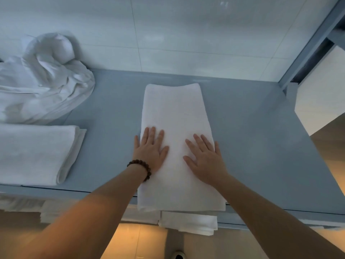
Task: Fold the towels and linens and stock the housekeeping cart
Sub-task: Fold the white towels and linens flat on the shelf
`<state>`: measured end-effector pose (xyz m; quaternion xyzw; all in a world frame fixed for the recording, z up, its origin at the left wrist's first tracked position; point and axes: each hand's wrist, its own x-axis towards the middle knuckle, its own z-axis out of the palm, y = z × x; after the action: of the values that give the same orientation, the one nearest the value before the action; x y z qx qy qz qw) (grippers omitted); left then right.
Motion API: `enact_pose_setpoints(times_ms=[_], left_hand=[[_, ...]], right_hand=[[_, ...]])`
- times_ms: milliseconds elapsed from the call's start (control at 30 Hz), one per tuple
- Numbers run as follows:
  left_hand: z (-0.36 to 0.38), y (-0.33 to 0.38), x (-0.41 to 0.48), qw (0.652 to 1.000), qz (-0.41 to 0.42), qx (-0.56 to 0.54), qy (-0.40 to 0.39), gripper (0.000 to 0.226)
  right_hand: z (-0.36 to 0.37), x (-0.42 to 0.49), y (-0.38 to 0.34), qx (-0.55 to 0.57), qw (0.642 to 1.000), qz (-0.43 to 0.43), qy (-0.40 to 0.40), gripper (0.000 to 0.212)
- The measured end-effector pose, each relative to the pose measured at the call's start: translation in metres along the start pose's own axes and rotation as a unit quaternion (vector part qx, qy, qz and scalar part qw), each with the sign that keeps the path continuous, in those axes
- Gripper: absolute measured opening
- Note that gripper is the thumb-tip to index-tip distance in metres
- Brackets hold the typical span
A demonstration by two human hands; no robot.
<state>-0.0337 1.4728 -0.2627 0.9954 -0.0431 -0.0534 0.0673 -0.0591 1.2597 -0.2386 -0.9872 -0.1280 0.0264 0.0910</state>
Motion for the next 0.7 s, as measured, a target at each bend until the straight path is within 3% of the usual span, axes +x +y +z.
enact_pose_setpoints(times_ms=[100,267,500,567,700], left_hand=[[-0.002,-0.011,0.013,0.999,0.013,0.039,0.002,0.07],[-0.005,-0.011,0.021,0.999,-0.015,0.047,-0.016,0.073],[-0.001,0.003,-0.044,0.998,-0.003,0.027,-0.055,0.086],[0.0,0.01,-0.064,0.998,0.011,0.042,-0.051,0.085],[0.002,0.03,-0.085,0.996,0.073,0.024,-0.036,0.091]], right_hand=[[0.016,0.006,0.001,-0.017,0.999,0.002,-0.045,0.064],[0.025,0.02,-0.012,-0.01,0.999,0.049,-0.02,0.065],[0.02,0.038,-0.022,0.013,0.997,0.073,-0.035,0.059],[0.014,0.04,-0.018,0.052,0.996,0.056,-0.049,0.054],[-0.008,0.023,0.01,0.251,0.968,0.016,-0.028,0.048]])
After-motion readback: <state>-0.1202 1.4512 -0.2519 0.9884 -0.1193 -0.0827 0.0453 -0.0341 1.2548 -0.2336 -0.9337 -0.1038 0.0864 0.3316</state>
